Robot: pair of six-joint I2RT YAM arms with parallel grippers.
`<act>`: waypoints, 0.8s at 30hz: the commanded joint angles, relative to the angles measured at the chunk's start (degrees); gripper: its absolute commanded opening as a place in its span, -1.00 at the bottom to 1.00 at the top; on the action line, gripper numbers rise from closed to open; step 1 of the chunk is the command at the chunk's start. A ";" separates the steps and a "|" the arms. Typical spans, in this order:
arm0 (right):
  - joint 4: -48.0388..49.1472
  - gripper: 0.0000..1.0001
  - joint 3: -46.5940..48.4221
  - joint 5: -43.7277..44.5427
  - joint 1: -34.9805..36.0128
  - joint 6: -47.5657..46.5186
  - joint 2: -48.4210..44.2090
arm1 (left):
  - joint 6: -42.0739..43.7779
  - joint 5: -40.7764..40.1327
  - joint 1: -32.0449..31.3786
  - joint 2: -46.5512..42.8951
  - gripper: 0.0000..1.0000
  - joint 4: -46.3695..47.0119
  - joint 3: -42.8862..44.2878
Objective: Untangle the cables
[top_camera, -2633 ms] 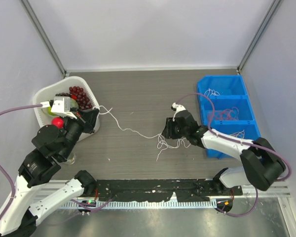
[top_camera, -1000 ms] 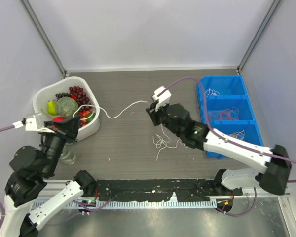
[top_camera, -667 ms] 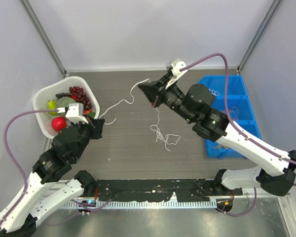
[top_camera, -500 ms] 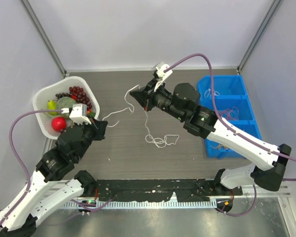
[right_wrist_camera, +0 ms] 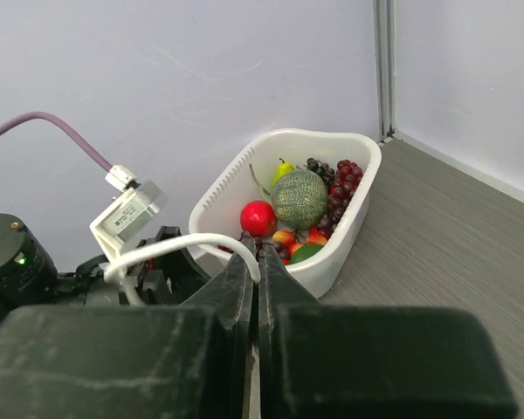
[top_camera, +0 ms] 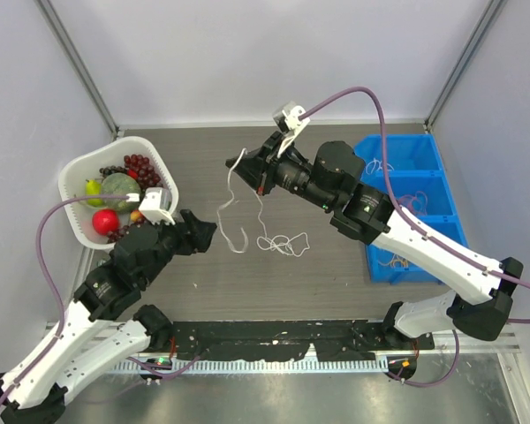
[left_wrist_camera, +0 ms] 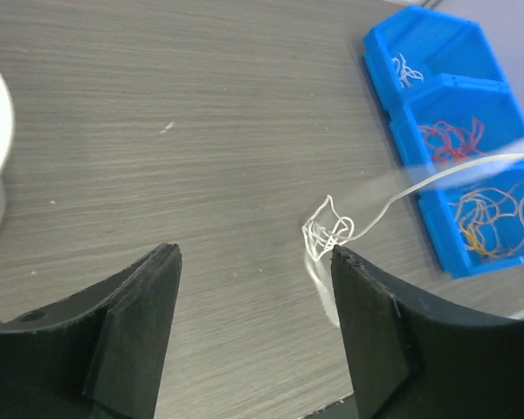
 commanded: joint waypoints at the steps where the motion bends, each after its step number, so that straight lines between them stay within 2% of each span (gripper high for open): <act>1: 1.74 -0.99 3.80 -1.23 0.07 1.64 0.67 | 2.74 6.82 0.01 -0.52 0.57 5.96 -0.38; 5: -2.30 -0.99 6.26 -2.11 0.07 2.52 2.26 | 7.22 12.79 0.01 -2.98 0.85 12.19 -0.47; 9: -1.95 -0.99 5.38 -4.04 0.07 4.45 2.70 | 12.06 18.52 0.01 -2.20 0.99 21.42 -0.12; 18: -0.11 -0.99 3.80 -7.03 0.07 7.53 2.79 | 11.11 30.56 0.01 9.31 0.99 34.35 2.78; 22: 1.03 -0.99 3.19 -7.65 0.07 8.50 2.70 | 9.52 32.59 0.01 12.21 0.99 37.44 2.69; 24: 1.04 -0.99 3.10 -8.26 0.16 9.02 2.70 | 9.43 29.96 0.01 13.44 0.99 36.92 3.04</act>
